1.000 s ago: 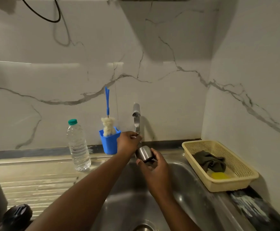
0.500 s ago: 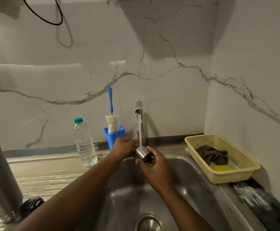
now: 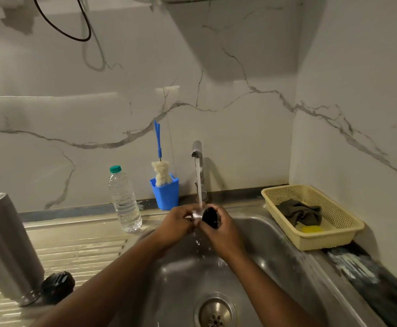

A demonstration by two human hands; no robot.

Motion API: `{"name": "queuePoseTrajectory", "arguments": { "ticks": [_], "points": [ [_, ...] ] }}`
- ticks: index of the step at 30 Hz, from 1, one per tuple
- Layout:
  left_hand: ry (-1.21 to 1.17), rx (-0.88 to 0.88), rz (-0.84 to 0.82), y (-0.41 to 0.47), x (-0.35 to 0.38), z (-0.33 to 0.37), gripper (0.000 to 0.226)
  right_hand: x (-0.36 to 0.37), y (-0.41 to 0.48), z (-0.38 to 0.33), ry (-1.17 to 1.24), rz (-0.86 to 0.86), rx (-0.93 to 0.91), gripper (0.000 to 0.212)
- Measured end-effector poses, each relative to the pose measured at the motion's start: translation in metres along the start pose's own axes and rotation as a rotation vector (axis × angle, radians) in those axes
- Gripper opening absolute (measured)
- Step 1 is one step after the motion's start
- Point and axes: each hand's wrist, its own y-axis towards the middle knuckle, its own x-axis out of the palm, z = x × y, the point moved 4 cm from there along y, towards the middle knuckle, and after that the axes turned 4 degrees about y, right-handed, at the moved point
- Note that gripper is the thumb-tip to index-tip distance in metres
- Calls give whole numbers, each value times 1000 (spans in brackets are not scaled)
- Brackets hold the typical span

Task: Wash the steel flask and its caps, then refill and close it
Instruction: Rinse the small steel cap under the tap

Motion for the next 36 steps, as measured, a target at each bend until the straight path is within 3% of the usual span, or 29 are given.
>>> {"name": "queuePoseTrajectory", "arguments": {
  "ticks": [5,11,16,20,25,30,34,36],
  "points": [
    [255,147,83,-9,-1,-14,61,8,-2,1,3,-74,18,74],
    [155,108,167,-19,-2,-16,36,7,4,7,198,-96,131,57],
    [24,42,187,-26,5,-21,32,12,0,12,309,-156,245,68],
    [10,-45,201,-27,0,-32,35,-2,1,10,124,37,158,59],
    [-99,-208,326,-32,-15,-50,34,2,0,10,18,-108,138,67],
    [-183,-215,327,-34,-14,-47,31,7,2,19,22,-142,213,70],
    [-183,-191,282,-35,-9,-33,31,5,0,15,160,-157,306,42],
    [-190,-193,275,-35,-7,-30,30,2,-1,13,259,-141,381,39]
  ]
}}
